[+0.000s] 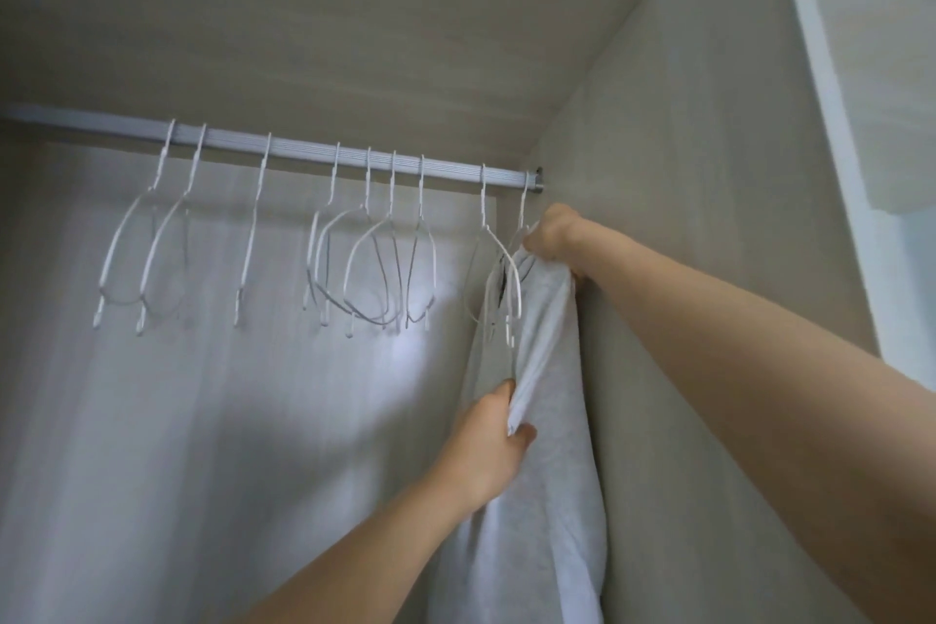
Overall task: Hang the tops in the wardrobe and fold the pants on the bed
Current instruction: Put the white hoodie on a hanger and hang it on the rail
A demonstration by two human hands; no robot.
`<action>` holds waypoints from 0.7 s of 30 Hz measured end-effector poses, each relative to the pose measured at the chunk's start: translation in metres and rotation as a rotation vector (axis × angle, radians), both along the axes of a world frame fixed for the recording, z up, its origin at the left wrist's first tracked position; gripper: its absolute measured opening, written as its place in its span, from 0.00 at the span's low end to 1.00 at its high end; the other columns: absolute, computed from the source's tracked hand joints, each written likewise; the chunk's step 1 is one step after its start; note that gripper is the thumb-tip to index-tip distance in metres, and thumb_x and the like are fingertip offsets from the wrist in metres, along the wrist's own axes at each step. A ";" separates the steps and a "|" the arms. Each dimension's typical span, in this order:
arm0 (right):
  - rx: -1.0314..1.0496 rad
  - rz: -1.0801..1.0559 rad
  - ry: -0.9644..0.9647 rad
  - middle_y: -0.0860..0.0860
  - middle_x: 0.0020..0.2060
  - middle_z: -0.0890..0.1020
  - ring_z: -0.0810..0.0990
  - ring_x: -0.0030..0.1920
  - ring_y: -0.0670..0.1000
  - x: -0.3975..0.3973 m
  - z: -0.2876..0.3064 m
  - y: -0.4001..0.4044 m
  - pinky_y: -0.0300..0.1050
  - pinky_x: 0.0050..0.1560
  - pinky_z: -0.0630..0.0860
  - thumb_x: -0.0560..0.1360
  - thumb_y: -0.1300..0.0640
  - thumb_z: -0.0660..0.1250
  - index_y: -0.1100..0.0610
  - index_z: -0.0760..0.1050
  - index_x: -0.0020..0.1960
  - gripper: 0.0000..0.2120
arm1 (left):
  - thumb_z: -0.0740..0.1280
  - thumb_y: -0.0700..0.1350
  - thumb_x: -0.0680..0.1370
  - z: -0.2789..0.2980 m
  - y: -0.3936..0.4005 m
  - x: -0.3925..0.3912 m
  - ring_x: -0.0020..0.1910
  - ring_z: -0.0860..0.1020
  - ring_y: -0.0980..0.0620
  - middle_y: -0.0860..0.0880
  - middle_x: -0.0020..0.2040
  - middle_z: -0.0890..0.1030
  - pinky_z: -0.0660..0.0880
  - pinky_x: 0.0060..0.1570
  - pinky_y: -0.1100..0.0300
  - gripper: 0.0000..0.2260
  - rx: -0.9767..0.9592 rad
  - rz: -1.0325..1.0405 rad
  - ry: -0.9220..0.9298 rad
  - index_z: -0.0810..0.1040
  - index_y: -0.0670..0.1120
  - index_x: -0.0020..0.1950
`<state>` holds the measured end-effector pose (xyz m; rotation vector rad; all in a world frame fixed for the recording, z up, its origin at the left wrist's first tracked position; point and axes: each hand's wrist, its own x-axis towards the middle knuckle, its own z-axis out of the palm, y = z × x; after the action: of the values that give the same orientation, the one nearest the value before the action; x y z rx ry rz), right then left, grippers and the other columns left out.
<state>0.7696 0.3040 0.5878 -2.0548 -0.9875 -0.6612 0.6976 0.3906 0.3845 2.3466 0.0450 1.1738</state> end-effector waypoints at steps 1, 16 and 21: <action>0.003 -0.011 -0.010 0.57 0.50 0.72 0.73 0.65 0.61 -0.001 -0.002 -0.002 0.45 0.50 0.67 0.80 0.61 0.60 0.67 0.71 0.65 0.16 | 0.65 0.40 0.79 -0.004 -0.004 0.000 0.49 0.80 0.48 0.43 0.51 0.80 0.77 0.51 0.52 0.08 0.001 -0.008 -0.007 0.74 0.43 0.58; 0.143 -0.121 -0.239 0.64 0.60 0.68 0.74 0.55 0.69 -0.037 -0.087 -0.041 0.56 0.51 0.70 0.75 0.70 0.56 0.61 0.59 0.68 0.21 | 0.63 0.37 0.75 -0.055 -0.055 -0.043 0.53 0.77 0.38 0.41 0.61 0.77 0.76 0.49 0.51 0.28 0.044 0.168 -0.005 0.60 0.47 0.73; 0.023 -0.080 -0.345 0.63 0.57 0.67 0.75 0.45 0.67 -0.059 -0.134 -0.061 0.55 0.42 0.68 0.73 0.73 0.55 0.61 0.55 0.72 0.28 | 0.61 0.35 0.75 -0.086 -0.065 -0.053 0.45 0.77 0.37 0.41 0.49 0.77 0.75 0.44 0.45 0.15 0.086 0.211 -0.059 0.66 0.44 0.60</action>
<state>0.7103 0.2430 0.4538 -2.0076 -1.0848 -1.0915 0.6449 0.3260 0.2985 2.4266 0.2311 1.3695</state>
